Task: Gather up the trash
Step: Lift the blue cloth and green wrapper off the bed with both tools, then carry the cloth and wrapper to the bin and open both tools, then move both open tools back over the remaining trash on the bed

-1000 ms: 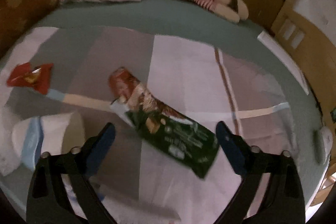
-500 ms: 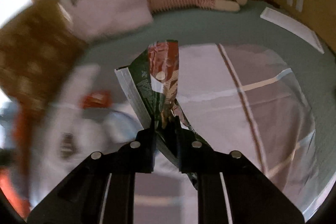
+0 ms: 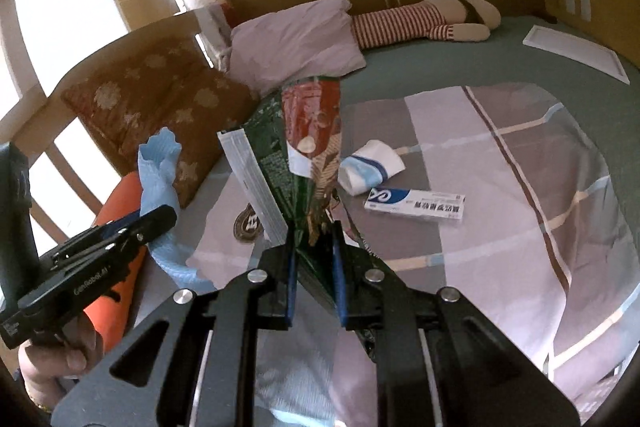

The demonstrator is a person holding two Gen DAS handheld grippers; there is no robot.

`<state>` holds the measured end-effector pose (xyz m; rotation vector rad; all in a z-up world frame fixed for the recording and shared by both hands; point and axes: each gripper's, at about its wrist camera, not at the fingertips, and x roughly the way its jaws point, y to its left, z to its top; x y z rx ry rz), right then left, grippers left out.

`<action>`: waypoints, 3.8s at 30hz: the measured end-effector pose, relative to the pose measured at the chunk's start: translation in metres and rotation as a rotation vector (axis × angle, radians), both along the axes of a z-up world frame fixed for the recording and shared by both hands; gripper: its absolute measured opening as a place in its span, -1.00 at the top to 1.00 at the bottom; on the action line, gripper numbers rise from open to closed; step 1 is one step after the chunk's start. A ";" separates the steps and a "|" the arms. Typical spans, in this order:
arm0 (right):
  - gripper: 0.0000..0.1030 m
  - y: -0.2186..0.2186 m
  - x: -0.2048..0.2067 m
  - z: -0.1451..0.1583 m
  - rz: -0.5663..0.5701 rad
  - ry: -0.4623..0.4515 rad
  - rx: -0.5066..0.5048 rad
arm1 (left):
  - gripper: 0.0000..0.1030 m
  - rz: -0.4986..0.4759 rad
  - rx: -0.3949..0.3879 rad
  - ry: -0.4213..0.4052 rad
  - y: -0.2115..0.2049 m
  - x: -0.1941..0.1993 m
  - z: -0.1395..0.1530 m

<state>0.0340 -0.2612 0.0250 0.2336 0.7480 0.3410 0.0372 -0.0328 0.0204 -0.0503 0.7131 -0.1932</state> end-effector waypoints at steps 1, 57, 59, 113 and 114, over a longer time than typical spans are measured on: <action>0.68 0.002 0.001 -0.001 0.004 0.002 -0.005 | 0.41 0.004 -0.002 -0.002 0.001 -0.002 0.000; -0.51 -0.316 -0.317 0.047 -0.823 -0.256 0.021 | -0.85 -0.902 0.056 0.144 -0.390 -0.178 -0.025; -0.51 -0.311 -0.312 0.047 -0.792 -0.256 0.016 | -0.85 -0.856 0.071 0.150 -0.389 -0.175 -0.028; -0.65 -0.027 -0.001 -0.005 -0.143 -0.040 -0.129 | -0.93 -0.007 -0.033 0.150 0.000 0.021 -0.038; -0.65 -0.028 0.003 -0.008 -0.150 -0.035 -0.148 | -0.93 -0.005 -0.031 0.149 -0.001 0.022 -0.039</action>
